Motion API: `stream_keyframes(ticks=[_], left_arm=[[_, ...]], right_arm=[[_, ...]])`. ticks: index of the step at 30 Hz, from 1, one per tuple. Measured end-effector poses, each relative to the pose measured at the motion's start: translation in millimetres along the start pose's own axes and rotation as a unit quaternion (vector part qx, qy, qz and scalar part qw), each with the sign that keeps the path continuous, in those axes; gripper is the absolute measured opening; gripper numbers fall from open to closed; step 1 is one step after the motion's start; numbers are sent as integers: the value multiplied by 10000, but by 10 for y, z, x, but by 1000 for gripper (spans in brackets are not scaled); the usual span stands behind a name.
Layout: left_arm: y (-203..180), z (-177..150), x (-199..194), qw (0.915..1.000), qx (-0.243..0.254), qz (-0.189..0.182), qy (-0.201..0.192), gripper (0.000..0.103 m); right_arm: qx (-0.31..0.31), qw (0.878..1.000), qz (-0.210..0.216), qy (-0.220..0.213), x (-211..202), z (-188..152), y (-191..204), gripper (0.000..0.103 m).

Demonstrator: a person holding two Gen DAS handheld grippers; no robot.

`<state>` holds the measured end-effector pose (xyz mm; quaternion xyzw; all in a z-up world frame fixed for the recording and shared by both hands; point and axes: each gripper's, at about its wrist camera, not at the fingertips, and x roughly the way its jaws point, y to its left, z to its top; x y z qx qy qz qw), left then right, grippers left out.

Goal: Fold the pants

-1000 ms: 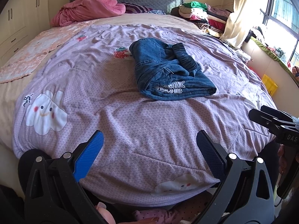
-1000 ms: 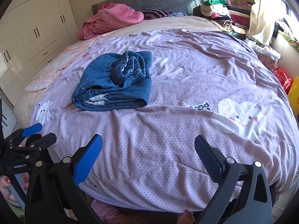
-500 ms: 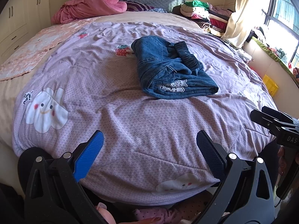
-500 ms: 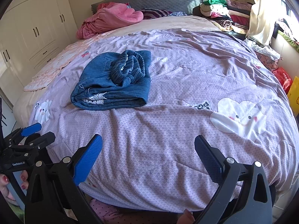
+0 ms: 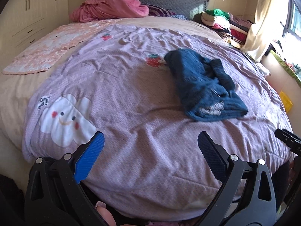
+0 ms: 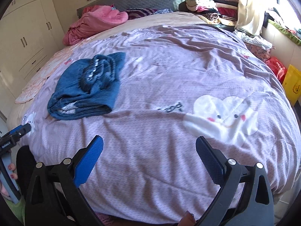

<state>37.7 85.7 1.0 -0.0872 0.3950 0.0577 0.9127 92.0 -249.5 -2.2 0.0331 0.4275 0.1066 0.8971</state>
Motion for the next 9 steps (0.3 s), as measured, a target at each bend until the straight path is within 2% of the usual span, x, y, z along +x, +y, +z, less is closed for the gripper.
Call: stream_keyframes(ticks=[2,4,6,9], left_arm=[[284,222,156,9994,-298,193,25,93],[582,458,439,9969,-434,592,289,93],[890,691,693,9908,-504,1225,270,93],[1352,1018,1189,9822,-803,1591,587,93]], right_arm=[[162,9993,-319,-105,54,150,-313,98],[318,9965,-759,-121,152,333,-700,98],[618,9916,-1127,-135,247,540,-1147,98],[1049,9802,-1674,-113,449,873,-1835,98]])
